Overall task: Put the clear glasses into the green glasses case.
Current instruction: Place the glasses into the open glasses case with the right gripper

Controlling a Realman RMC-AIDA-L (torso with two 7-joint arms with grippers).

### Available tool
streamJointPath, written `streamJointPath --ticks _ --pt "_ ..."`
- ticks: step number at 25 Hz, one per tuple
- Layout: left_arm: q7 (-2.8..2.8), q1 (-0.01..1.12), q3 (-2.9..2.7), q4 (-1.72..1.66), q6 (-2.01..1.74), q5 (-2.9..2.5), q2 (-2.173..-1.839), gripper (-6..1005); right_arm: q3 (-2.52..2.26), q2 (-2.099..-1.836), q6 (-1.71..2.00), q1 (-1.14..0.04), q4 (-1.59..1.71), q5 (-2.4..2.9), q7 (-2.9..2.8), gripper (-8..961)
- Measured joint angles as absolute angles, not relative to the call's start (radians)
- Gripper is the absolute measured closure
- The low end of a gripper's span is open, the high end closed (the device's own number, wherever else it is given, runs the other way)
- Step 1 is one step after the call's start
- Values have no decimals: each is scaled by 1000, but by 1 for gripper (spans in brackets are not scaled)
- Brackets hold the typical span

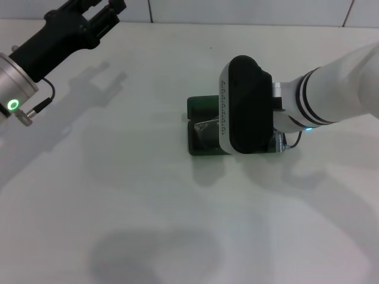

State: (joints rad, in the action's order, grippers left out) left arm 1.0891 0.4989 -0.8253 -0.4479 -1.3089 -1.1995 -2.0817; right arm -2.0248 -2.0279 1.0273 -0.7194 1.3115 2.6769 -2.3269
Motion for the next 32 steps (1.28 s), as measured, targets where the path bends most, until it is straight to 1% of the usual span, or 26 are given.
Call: streamJointPath --ticks 11,19,27,32 --pt "1089 499 -825 -448 -1312 -1199 -2083 380 -2019 -2028 1025 -713 1315 2673 -2331 846" --pt "1089 499 -825 -448 -1314 -1198 -2083 380 -1939 -2028 1101 -707 1352 2598 -2339 849" --pt "1089 505 -825 -448 -1315 -1198 -2083 381 -1828 -2028 1260 -743 1363 2499 -2350 883" --pt "1091 510 -836 -448 -1315 -1198 -2083 381 -1789 -2028 1325 -791 1339 2501 -2394 880"
